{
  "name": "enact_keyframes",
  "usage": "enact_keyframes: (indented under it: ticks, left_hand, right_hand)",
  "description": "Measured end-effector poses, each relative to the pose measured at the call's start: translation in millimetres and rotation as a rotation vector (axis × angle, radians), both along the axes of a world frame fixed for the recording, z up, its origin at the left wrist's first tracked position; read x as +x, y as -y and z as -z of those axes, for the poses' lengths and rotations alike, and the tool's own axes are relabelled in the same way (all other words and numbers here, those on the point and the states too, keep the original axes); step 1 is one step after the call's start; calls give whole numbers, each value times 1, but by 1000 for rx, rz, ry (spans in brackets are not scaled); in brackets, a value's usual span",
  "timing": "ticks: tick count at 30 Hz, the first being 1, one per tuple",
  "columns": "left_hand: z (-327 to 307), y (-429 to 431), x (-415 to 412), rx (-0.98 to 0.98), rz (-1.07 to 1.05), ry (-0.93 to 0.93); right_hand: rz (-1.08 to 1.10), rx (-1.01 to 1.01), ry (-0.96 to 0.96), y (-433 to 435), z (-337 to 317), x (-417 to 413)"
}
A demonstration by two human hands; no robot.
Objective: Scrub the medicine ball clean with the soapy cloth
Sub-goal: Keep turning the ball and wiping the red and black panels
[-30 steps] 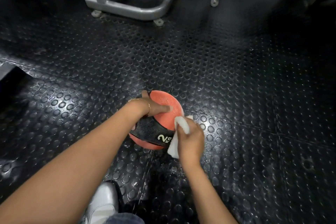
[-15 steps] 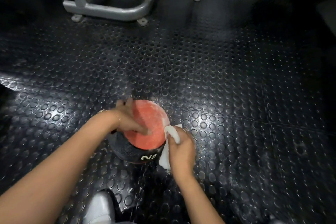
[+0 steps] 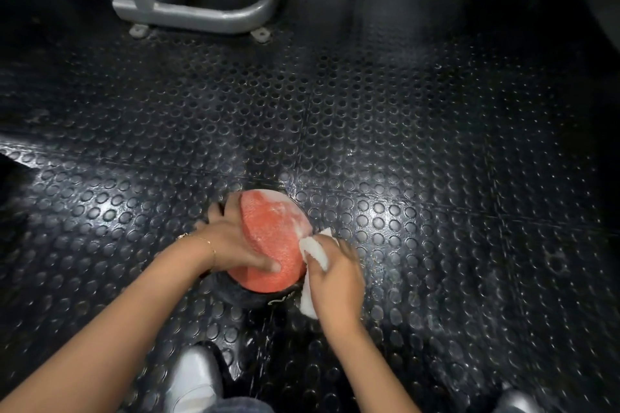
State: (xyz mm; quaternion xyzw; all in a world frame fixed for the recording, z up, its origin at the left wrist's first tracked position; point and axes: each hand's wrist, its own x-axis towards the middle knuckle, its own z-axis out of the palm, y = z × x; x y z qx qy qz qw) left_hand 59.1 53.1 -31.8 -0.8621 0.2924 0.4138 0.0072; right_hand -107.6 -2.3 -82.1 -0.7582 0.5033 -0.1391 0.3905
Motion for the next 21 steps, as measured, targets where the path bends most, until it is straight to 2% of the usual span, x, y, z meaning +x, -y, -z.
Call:
enact_keyframes:
  ticks: [4,9,13,18,21]
  left_hand:
    - [-4,7,-12,15,38,30]
    - [-6,13,-12,31,91,47]
    - [-6,21,-24,55,145,100]
    - [-8,33,-29,81,178,138]
    - [-8,34,-32,93,201,155]
  right_hand:
    - [106,97,34,19,11,4]
    - [46,24,31,9,4,-4]
    - [151,164,58,24,11,-4]
    - [140,132,36,16,4,-8]
    - [198,193,64,23,5,-7]
